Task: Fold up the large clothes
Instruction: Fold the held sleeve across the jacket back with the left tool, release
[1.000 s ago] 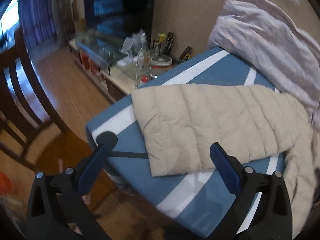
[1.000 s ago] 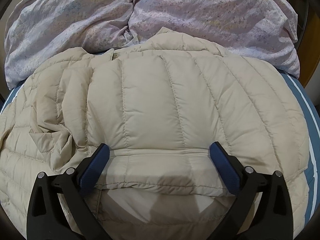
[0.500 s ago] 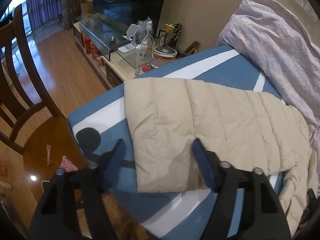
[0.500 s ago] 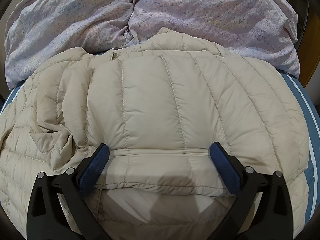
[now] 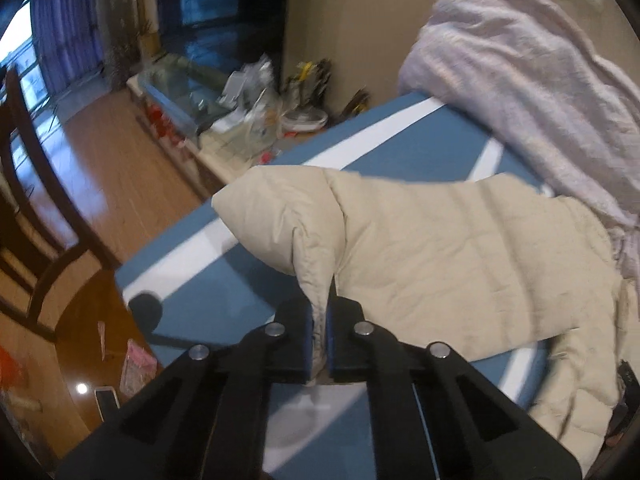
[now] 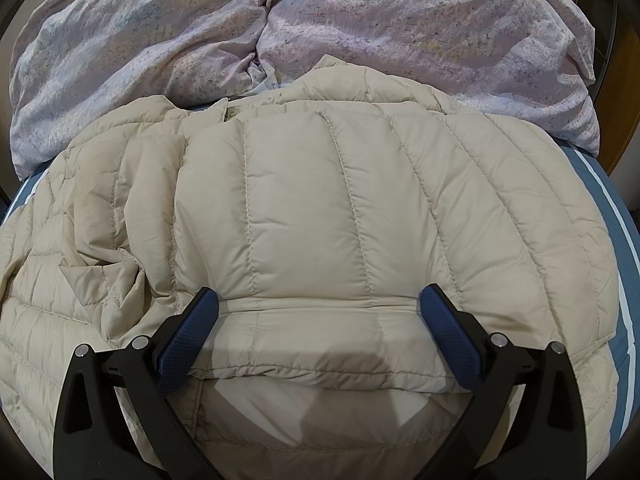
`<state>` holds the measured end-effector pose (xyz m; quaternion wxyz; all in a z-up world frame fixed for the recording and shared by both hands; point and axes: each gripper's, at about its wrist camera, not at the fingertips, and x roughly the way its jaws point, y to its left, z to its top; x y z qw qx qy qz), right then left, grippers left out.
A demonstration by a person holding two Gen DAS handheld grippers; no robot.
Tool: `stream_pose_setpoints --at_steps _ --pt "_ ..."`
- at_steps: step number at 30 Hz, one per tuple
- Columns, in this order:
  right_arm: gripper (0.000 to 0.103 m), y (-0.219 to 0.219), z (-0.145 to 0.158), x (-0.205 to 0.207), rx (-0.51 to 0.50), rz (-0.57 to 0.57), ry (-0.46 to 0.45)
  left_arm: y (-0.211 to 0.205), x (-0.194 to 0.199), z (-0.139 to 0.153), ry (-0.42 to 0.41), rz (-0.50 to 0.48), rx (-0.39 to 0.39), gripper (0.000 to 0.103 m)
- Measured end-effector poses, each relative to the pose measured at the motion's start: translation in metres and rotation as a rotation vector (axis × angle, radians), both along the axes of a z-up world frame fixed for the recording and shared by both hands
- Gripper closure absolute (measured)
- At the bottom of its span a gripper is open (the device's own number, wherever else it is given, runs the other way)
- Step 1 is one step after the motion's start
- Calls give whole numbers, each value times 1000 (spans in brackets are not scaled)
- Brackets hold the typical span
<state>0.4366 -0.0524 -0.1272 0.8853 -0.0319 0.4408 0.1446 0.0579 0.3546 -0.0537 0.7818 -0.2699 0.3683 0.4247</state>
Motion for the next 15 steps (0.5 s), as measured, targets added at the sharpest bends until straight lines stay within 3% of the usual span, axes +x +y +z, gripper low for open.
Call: stream_pose_setpoints --at_steps 9,15 --pt "1 0 2 -1 -11 0 -13 -57 77 70 -170 -230 23 98" --pt "1 -1 0 -1 -6 0 -13 -126 146 86 -199 -419 30 98"
